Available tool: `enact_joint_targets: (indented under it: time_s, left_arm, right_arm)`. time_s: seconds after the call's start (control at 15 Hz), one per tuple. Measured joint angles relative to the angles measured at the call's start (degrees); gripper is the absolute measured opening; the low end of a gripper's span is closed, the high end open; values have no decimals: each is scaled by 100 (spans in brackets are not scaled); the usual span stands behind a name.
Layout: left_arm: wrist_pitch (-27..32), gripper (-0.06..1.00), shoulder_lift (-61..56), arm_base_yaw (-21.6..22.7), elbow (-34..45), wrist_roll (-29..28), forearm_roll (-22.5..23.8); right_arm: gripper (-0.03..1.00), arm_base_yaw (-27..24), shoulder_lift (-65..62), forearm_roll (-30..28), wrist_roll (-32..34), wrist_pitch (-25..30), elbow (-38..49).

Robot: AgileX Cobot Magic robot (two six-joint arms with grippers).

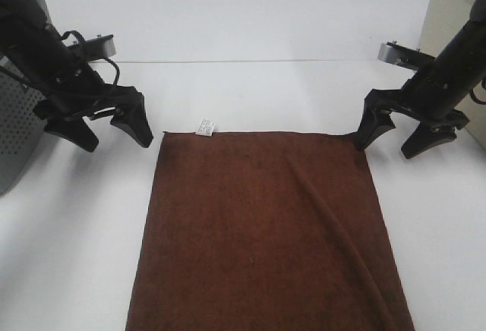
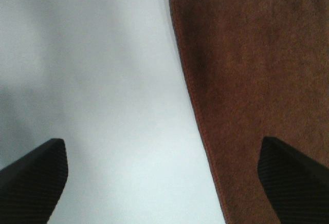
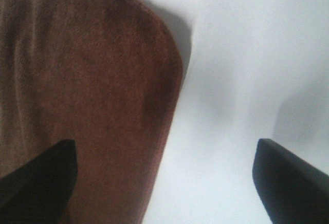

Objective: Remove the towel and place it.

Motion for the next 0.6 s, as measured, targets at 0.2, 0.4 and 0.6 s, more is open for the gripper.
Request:
enact_joint_targets:
  time_s: [0.2, 0.4, 0.6]
  left_arm:
    - [-57, 92, 418, 0, -304, 344, -372]
    - [-80, 92, 756, 0, -544, 533, -590]
    - [-103, 92, 888, 0, -607, 625, -722]
  right_arm:
    - [88, -46, 332, 52, -6, -235, -327]
    - [88, -52, 613, 201, -80, -298, -613]
    - [88, -52, 728, 350, -166, -286, -693]
